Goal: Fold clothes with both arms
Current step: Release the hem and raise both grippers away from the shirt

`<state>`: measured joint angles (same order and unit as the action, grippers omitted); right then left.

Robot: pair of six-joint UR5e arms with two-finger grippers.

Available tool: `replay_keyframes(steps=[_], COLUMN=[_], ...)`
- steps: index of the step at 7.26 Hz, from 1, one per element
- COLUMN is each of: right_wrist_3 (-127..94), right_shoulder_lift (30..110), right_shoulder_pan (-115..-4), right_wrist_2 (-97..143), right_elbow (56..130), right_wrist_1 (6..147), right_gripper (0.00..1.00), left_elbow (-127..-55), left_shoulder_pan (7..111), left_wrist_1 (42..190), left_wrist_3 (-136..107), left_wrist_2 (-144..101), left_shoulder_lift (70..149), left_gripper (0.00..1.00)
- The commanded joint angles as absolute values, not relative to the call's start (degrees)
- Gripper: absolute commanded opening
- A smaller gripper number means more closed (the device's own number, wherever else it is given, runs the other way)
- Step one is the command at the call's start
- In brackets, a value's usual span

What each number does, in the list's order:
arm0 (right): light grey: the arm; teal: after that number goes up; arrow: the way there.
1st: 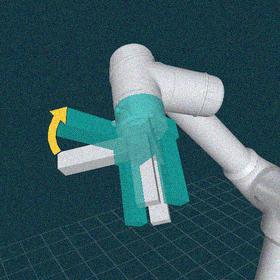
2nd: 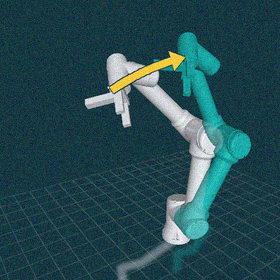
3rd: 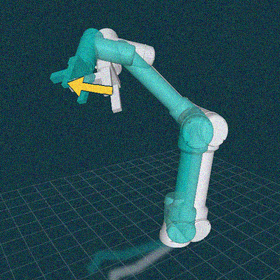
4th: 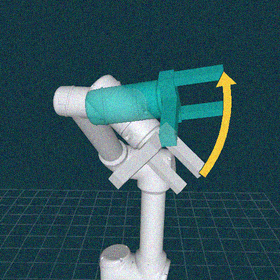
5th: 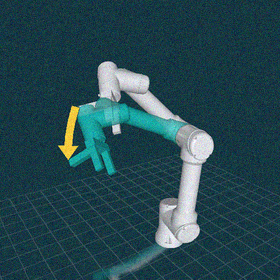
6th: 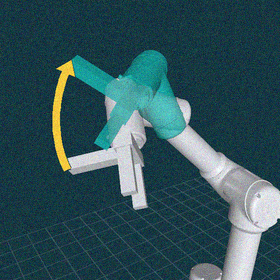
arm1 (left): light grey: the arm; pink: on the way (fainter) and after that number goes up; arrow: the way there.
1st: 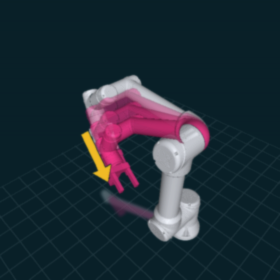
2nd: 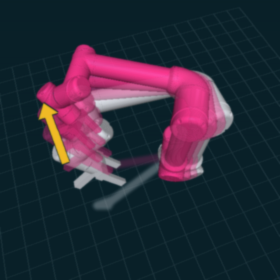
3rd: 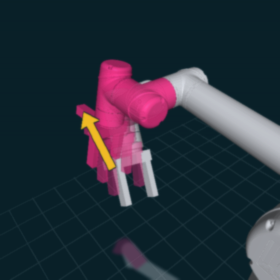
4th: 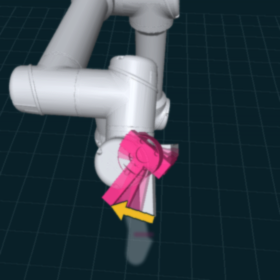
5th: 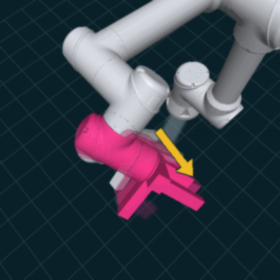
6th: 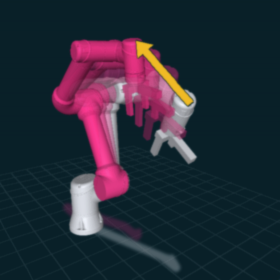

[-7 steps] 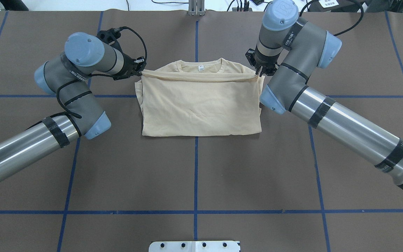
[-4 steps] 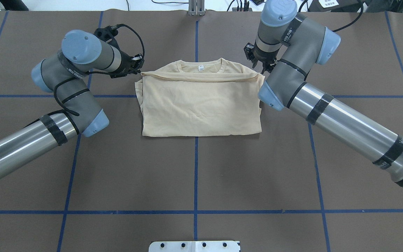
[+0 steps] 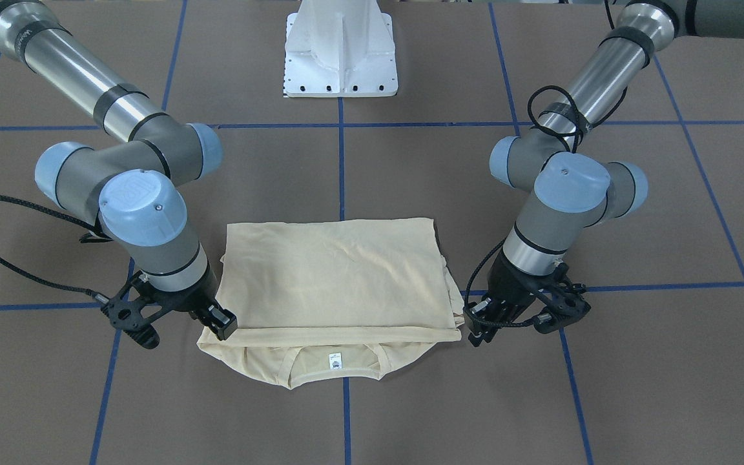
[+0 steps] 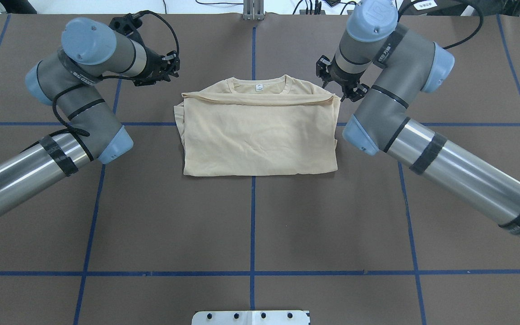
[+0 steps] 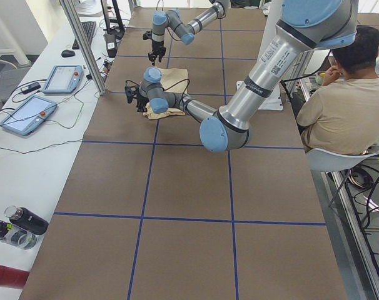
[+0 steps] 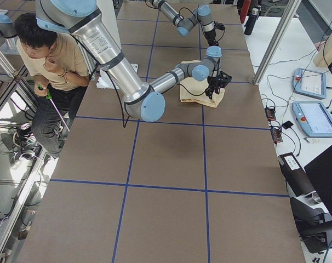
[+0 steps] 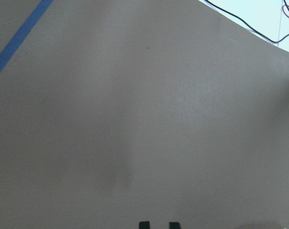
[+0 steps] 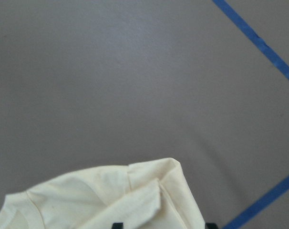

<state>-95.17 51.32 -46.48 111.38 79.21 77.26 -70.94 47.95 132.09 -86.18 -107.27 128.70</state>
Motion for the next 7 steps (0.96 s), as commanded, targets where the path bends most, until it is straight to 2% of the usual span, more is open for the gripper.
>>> replay_keyframes(steps=[1,2,7], right_wrist_3=[-100.2,-103.5,-116.8], right_shoulder_lift=[63.3,64.8,67.4], right_shoulder_pan=[-41.1,-37.0,-30.3], right_wrist_2=[107.0,100.9,94.8], right_elbow=[94.7,95.9,96.4], right_wrist_1=[77.2,77.2,71.0], right_gripper=[0.8,0.83,0.82], left_elbow=[-76.9,-77.3,-79.8], left_shoulder_pan=[48.4,48.3,48.3], left_wrist_1=[131.9,131.9,130.9], left_wrist_3=[-86.3,-86.0,-86.2], left_wrist_2=[-109.9,-109.9,-109.3], left_shoulder_lift=[124.9,123.9,123.6], left_gripper=[0.35,0.35,0.35])
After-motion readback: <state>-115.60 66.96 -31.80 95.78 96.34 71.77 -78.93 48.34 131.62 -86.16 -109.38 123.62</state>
